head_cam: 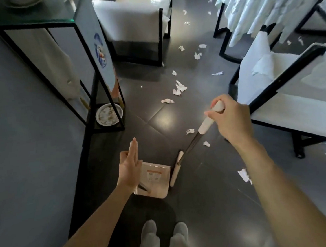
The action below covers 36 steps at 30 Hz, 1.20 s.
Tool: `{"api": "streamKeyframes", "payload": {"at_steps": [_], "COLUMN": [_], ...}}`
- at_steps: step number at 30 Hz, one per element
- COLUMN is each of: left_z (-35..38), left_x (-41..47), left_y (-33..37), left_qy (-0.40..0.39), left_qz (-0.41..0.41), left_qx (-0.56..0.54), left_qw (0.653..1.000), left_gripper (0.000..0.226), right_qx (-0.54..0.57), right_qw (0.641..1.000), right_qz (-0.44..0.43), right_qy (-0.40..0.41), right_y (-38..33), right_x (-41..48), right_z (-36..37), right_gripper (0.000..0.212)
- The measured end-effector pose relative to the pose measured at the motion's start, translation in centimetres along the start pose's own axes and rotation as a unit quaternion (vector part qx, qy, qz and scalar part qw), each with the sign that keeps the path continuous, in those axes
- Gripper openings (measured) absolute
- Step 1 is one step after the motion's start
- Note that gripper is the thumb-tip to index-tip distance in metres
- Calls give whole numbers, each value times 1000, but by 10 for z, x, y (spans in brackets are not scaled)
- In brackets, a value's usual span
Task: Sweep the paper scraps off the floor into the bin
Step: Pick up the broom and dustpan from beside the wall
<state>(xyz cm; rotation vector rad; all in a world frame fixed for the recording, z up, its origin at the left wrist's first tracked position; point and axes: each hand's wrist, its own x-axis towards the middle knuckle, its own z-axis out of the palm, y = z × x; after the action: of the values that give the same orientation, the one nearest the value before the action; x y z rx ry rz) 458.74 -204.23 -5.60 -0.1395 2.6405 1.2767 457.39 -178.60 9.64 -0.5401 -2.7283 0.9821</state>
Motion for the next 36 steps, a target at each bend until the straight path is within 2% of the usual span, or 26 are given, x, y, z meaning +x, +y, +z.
{"api": "streamKeyframes", "payload": {"at_steps": [5,9,12,15,20,24,27,31,32,36], "left_z": [10,15,11,4,2,4,5,7,7,7], "left_x": [-4,-5,-8,-11,-20,-36,-43,-53,-54,-59], "left_y": [10,6,-2,-4,-4,-10,-15,-23,-26,-35], "left_qy": [-52,-50,-66,-63,-49,-57,-78,-86,-84,-89], "left_qz": [50,83,73,66,87,118,114,126,130,144], "left_qx": [10,42,31,25,47,56,106,118,114,78], "left_qw": [997,994,995,996,994,990,985,981,981,982], "left_gripper": [75,87,79,69,71,68,64,63,64,72], "right_qx": [31,59,29,15,102,182,179,116,109,75], "right_qw": [992,985,976,954,882,822,793,757,754,810], "right_qz": [39,115,209,293,364,401,428,490,509,462], "right_qy": [119,116,48,-66,-282,-362,-395,-416,-400,-353], "right_y": [-5,4,33,61,81,84,95,110,112,115], "right_x": [0,-27,-54,-77,-102,-122,-135,-160,-169,-204], "right_z": [-35,-26,3,22,54,77,89,109,116,144], "right_gripper": [25,25,25,36,75,85,77,19,13,33]}}
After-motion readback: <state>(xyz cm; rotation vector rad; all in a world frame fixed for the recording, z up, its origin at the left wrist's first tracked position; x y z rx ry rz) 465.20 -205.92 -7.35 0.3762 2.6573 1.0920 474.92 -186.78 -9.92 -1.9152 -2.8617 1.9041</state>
